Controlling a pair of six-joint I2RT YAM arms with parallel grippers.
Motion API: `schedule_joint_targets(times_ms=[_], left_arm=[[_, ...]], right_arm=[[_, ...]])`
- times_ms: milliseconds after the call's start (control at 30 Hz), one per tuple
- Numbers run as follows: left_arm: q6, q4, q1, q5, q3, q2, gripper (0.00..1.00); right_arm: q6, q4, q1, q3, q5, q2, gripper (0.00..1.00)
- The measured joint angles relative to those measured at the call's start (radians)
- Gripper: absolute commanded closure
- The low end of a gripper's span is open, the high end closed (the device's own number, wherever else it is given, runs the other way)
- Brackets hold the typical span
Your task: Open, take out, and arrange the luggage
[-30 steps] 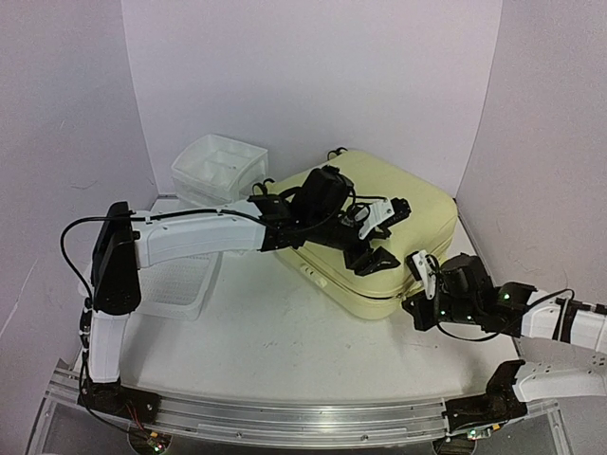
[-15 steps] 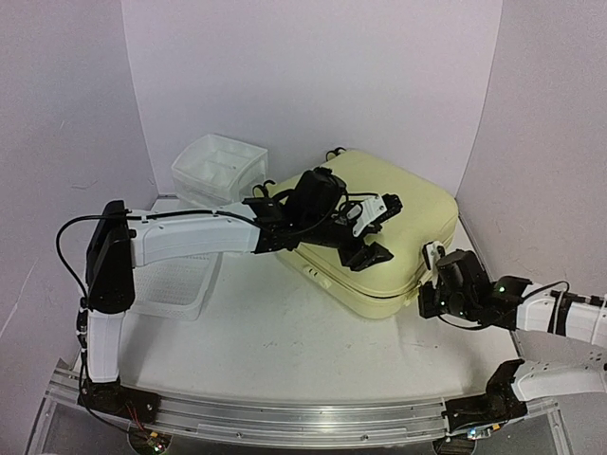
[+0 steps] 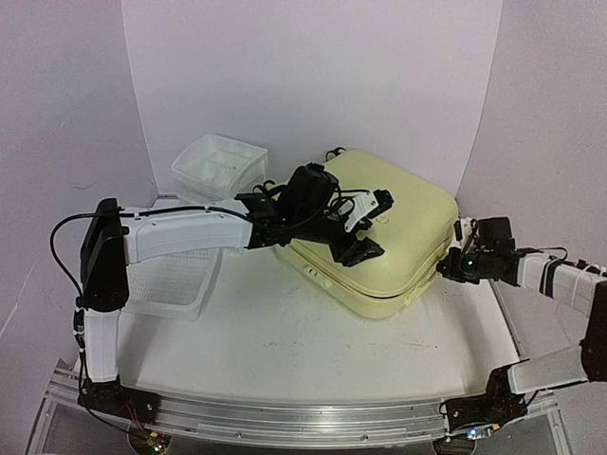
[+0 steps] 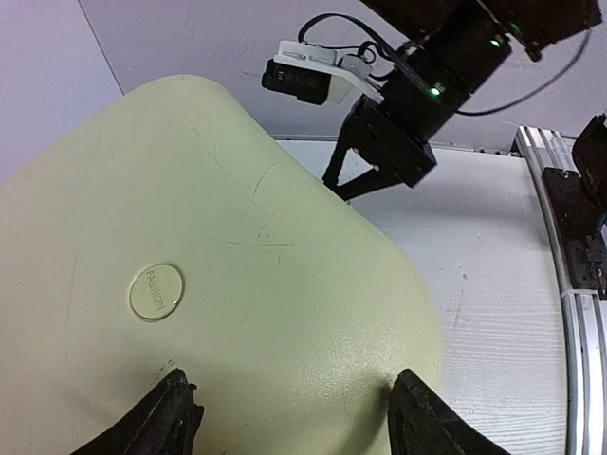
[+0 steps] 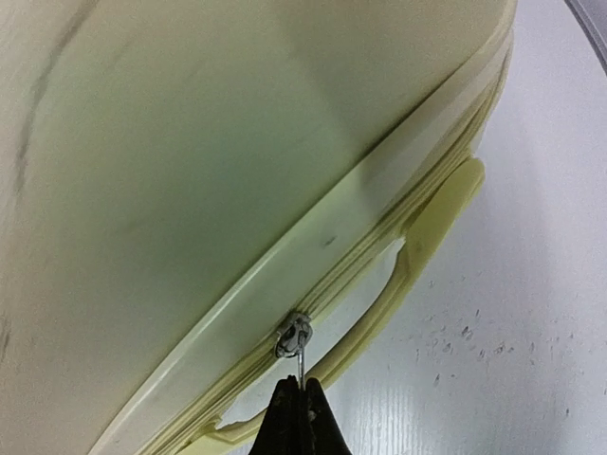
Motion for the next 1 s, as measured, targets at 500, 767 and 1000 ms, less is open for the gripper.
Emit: schedule_joint_targets(times_ms=[500, 767, 1000], left_arm=[[-0.021, -0.002, 0.004, -0.002, -0.009, -0.008, 0.32], [-0.040, -0.056, 0.008, 0.002, -0.026, -0.022, 0.33], [-0.074, -0.186, 0.009, 0.017, -0.027, -0.022, 0.31]], right_arm=[[-0.144, -0.002, -0.414, 0.338, -0.496, 0.466, 1.00], [-0.343, -0.123, -0.443, 0.663, -0.557, 0.727, 1.00], [-0.523, -0.122, -0.432, 0.689, -0.532, 0.747, 1.00]])
